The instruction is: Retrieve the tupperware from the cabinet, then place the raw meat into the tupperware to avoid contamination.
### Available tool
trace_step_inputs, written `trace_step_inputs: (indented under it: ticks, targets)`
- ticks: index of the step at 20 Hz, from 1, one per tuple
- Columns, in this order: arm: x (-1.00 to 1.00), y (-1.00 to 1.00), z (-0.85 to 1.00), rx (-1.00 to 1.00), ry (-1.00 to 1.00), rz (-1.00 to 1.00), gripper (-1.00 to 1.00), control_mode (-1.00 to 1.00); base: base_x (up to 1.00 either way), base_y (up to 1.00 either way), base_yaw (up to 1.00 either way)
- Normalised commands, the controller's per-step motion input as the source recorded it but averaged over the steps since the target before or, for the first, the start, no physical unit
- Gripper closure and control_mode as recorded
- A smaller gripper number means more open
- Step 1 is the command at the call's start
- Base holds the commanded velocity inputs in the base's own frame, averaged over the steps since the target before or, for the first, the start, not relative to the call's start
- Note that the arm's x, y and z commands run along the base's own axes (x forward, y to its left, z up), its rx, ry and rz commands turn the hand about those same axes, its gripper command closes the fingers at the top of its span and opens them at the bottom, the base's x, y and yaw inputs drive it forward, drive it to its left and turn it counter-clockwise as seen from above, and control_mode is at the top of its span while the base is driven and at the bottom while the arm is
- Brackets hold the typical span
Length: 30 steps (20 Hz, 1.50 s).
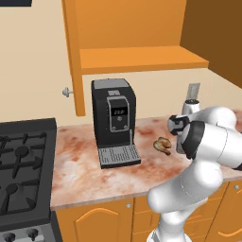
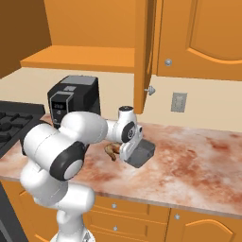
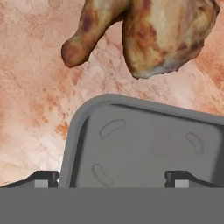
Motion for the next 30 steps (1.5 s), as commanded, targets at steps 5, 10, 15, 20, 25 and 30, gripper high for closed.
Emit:
trace_step_inputs:
  ticks: [5,10,15,20,25,30]
  targets:
    - [-0.17,-0.02,0.15,0.00,-0.02,0.00,-1.00,-1.00,0.00,0.00,0.00]
    - [-0.30,0.00,0.42,0.00,-0.10,-0.06,-1.00,-1.00,0.00,0.00,0.00]
    - [-0.31,0.13,0.37,0.00,-0.09,-0.09,-1.00,-1.00,0.00,0.00,0.00]
    - [-0.22,0.33,0.35,0.00,-0.05,-0.09,-1.00,-1.00,0.00,0.00,0.00]
    - [-0.12,0.32,0.33,0.00,-0.02,-0.08,-1.00,-1.00,0.00,0.00,0.00]
    - [-0.11,0.32,0.25,0.00,-0.02,-0.07,-1.00,-1.00,0.00,0.00,0.00]
